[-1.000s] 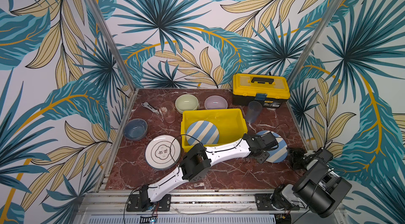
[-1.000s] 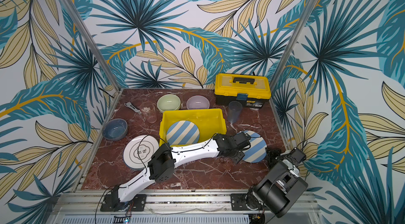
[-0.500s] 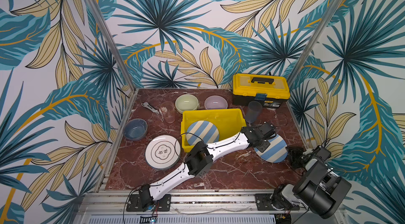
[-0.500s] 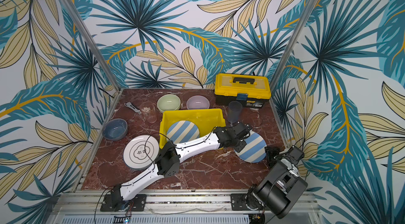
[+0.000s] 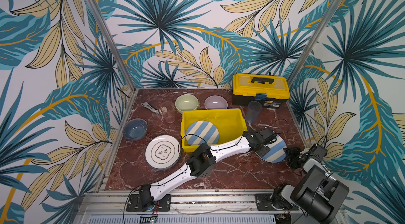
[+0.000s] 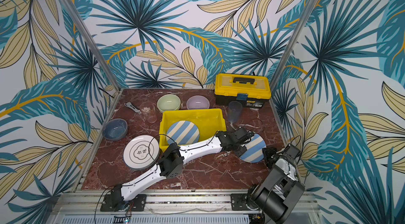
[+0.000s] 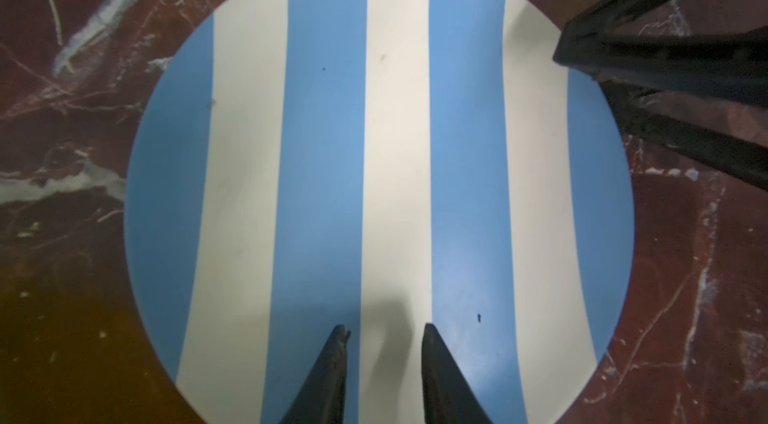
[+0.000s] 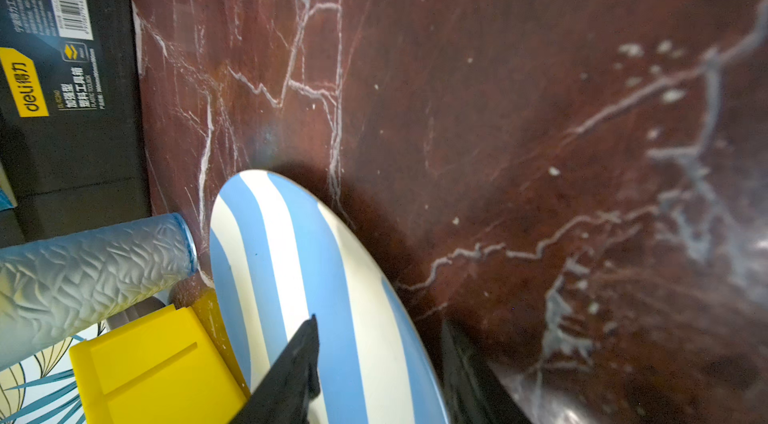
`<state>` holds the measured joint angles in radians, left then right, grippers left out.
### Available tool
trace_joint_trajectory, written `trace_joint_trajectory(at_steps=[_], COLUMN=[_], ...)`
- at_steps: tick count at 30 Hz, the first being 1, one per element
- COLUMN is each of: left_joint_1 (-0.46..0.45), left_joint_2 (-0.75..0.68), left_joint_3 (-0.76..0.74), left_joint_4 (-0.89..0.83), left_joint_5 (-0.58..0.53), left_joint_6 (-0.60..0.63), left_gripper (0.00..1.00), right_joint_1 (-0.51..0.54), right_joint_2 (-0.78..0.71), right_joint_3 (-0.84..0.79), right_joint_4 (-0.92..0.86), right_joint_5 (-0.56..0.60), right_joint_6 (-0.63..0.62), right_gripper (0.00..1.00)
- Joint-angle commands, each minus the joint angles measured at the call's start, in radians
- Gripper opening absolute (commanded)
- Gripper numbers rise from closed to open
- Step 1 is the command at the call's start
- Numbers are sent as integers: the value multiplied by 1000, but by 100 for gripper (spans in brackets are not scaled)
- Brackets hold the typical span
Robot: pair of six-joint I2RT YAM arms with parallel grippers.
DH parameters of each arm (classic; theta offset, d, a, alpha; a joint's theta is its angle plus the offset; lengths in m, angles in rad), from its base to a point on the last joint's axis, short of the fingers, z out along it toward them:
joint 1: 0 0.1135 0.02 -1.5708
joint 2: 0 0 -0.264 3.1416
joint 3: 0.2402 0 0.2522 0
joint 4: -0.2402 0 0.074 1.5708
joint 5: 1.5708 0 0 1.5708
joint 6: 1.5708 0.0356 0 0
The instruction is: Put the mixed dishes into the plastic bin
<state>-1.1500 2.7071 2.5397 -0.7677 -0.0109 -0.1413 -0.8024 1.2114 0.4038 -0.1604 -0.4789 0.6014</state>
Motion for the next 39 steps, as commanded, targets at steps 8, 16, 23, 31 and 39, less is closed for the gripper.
trace_joint_trajectory(at_steps=[8, 16, 23, 31, 39], left_joint_1=[-13, -1, 25, 48, 90], left_joint_2=[-9, -108, -239, -372, -488], left_joint_3=[-9, -61, -111, -165, -299], left_joint_4=[6, 5, 5, 6, 5], left_joint_5=[-19, -11, 26, 67, 68], left_joint_6=[82, 44, -1, -32, -95], left_gripper=[35, 35, 35, 36, 36], right_joint_1=[31, 32, 31, 32, 31], right_joint_2=[-8, 39, 15, 22, 21], right_joint_3=[5, 2, -2, -2, -13], right_joint_4=[-45, 14, 25, 58, 134], right_joint_5=[-18, -85, -116, -167, -215], right_joint_6=[-34, -22, -25, -15, 18], right_gripper=[40, 27, 19, 9, 7])
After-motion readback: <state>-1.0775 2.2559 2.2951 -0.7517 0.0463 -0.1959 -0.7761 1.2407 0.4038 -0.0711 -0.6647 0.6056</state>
